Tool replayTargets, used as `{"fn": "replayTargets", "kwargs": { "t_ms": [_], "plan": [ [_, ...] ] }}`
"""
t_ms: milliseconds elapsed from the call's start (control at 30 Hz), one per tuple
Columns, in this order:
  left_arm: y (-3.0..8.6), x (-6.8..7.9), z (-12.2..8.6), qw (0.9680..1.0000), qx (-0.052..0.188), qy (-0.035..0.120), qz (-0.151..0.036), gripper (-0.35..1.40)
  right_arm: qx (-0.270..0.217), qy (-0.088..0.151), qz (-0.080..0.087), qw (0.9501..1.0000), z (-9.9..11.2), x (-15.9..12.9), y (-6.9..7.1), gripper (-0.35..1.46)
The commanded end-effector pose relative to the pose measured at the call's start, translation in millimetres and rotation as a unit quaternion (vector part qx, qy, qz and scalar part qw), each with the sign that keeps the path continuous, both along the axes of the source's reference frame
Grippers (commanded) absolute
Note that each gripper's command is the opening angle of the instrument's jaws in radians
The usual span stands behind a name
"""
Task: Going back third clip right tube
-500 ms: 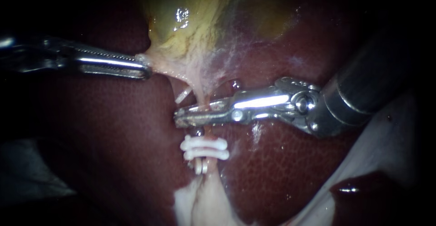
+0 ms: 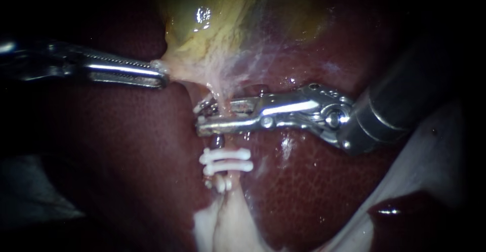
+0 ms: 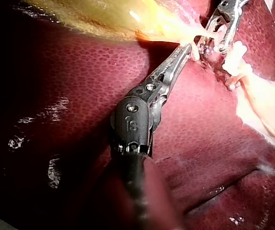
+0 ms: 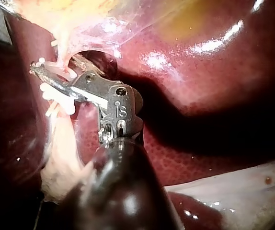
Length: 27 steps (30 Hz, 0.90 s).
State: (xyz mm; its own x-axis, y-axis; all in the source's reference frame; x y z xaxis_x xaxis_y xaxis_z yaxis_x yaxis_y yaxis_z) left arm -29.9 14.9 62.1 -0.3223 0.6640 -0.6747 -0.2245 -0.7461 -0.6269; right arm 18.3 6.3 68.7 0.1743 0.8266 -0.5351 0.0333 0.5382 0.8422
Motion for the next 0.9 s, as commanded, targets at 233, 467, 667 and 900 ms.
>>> {"fn": "replayTargets", "kwargs": {
  "t_ms": [233, 467, 667, 900],
  "plan": [
    [0.0, 0.0, -0.1, 1.0000, 0.000, 0.000, 0.000, -0.35, -0.005, -0.002, -0.002, 1.0000, 2.0, -1.0, 0.3, 0.46],
    [0.0, 0.2, -0.1, 1.0000, 0.000, 0.000, 0.001, -0.35, -0.031, 0.012, -0.017, 0.9993, 0.2, -2.3, -0.7, 0.50],
    [0.0, 0.2, -0.1, 1.0000, 0.000, 0.000, 0.001, -0.35, -0.064, 0.034, -0.038, 0.9966, -2.4, -3.0, -1.7, 0.50],
    [-0.1, 0.3, -0.1, 1.0000, 0.000, 0.000, 0.001, -0.35, -0.073, 0.038, -0.042, 0.9957, -2.3, -3.0, -1.7, 0.49]
  ]
}}
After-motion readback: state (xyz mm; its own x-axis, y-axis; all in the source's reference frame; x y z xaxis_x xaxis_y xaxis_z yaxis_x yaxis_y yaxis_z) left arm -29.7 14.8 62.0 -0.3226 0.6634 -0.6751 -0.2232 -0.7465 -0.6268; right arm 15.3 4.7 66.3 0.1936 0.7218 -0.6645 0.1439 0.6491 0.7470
